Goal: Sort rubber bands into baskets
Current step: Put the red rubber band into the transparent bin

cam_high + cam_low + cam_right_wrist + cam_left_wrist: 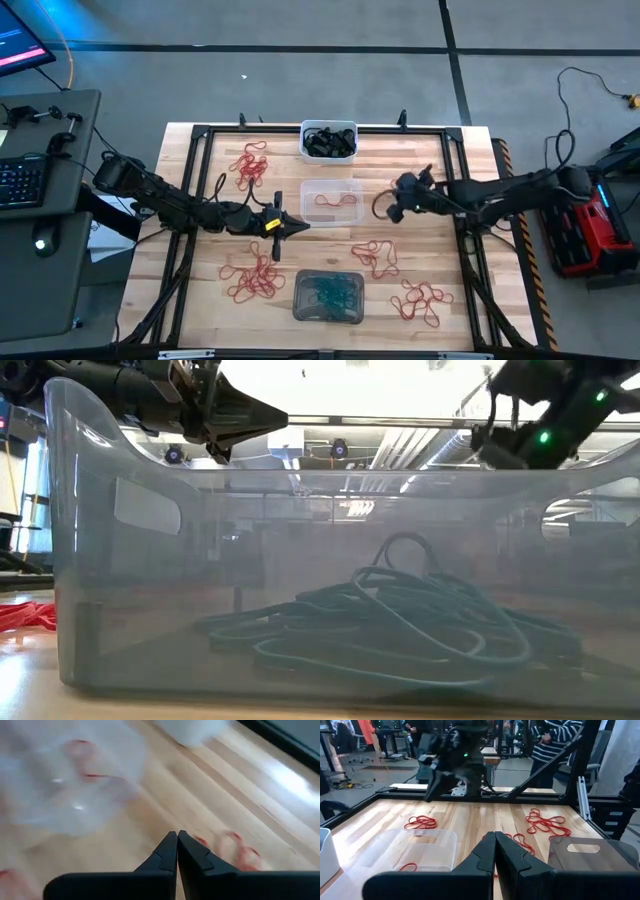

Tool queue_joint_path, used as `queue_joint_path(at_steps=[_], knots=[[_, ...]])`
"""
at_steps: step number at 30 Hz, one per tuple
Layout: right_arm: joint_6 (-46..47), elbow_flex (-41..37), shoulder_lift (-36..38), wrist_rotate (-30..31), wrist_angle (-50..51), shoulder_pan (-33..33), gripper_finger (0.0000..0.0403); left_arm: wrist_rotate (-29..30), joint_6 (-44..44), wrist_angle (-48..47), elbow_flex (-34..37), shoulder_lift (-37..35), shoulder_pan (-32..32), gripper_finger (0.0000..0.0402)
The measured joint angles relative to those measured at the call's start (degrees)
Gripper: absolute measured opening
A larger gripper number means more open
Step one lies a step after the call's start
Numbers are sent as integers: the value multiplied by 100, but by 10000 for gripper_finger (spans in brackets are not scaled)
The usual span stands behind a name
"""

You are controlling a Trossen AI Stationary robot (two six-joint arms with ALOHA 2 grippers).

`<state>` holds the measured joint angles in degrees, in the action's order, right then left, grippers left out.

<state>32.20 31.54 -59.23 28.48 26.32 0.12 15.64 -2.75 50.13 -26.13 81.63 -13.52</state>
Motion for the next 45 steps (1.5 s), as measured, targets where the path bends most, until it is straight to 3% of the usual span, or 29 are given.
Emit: queue_joint_path(at_steps=[8, 13, 21, 28, 36, 45], knots=[[1051, -312, -4, -201, 172, -1115, 77, 0, 43, -22, 0, 2, 1, 0], [1145, -553, -4, -587, 107, -1698, 112, 68, 129, -20, 0, 1, 13, 0], [994, -750, -6, -781, -140, -2322, 117, 372, 245, -15, 0, 0, 17, 0], [818, -750, -6, -1310, -388, -2740, 117, 367, 450, -3, 0, 2, 124, 0], [961, -750, -45, -1347, -432, -3012, 116, -444, -2, 66, 0, -2, 429, 0], [461, -748, -776, -1827, -922, -3270, 116, -393, 149, 83, 0, 0, 664, 0]])
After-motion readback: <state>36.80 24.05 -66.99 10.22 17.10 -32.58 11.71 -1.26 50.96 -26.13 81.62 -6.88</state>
